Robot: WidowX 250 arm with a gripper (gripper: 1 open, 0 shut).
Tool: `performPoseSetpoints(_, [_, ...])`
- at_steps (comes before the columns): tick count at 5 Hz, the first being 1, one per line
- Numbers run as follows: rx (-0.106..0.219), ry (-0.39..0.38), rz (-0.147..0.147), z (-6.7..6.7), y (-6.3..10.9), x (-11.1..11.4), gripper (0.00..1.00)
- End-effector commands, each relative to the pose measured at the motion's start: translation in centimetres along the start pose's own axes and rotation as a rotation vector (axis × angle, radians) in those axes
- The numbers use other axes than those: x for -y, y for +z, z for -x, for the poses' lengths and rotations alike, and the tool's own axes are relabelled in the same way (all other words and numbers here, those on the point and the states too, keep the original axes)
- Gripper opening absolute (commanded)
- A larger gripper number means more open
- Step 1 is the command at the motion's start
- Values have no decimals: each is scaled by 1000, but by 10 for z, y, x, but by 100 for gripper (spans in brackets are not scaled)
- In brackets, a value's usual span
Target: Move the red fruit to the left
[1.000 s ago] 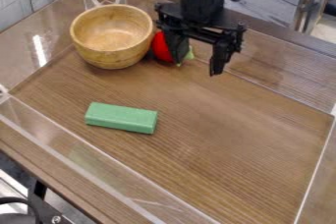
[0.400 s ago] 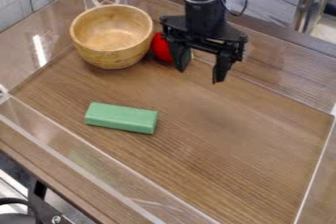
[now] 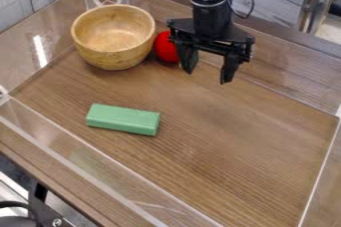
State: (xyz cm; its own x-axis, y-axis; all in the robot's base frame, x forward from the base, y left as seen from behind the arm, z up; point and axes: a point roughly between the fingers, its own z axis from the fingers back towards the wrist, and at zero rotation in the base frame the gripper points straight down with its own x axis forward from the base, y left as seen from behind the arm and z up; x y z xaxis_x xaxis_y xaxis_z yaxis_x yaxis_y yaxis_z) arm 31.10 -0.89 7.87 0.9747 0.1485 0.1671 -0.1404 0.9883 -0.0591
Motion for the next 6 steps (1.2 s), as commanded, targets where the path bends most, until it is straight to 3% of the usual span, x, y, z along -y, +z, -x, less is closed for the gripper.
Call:
performPoseSetpoints(1, [60, 19, 10, -17, 10, -3, 100])
performPoseSetpoints(6, [80, 77, 9, -32, 1, -21, 100])
